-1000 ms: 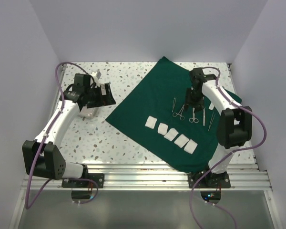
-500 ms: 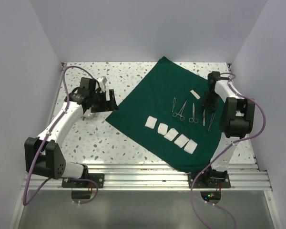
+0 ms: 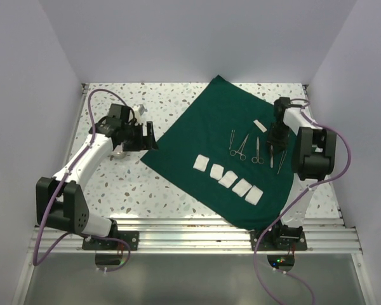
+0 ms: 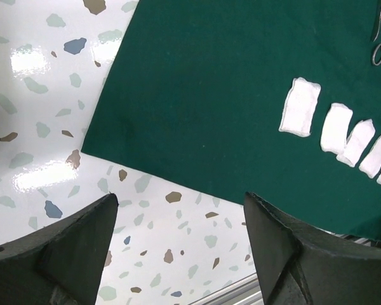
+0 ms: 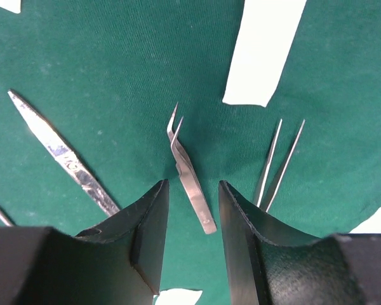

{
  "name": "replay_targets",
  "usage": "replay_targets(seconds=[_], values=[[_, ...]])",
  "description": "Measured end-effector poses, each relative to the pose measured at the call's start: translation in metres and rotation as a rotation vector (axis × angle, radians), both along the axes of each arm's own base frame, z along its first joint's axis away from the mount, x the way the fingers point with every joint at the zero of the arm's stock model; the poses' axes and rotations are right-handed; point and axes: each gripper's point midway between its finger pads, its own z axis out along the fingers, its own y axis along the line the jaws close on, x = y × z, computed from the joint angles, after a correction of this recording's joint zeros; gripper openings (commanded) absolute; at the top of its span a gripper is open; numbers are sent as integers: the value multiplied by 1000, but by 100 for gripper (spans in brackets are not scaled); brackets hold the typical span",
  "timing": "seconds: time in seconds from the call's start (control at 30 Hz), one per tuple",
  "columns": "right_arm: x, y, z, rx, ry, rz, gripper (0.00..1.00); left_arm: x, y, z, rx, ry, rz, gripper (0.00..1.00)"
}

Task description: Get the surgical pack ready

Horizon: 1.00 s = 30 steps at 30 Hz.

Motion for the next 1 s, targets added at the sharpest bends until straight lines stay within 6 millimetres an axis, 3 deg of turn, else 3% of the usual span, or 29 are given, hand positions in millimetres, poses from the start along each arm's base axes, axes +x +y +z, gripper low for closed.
replay_targets(seconds=[0.17,0.37,0.5,0.73,0.83,1.0], values=[[0,0,-7,0,12,8,38,0,-1,-1,-1,4,-10,79],[1,0,-8,3,11,13,20,-1,-3,-1,-13,7,-18,75],[1,1,-9,6,11,20,0,-2,-5,0,-26,8,-25,73],[0,7,-1,32,0,-3,0,-6,-16,4,-85,9,-23,75],[-3,20,26,95,-60,-30,0,-11,-31,13,-120,-17,-37,76],[-3,63,103,231,-262,13,0,-21,-75,40,-206,-86,-112,76]])
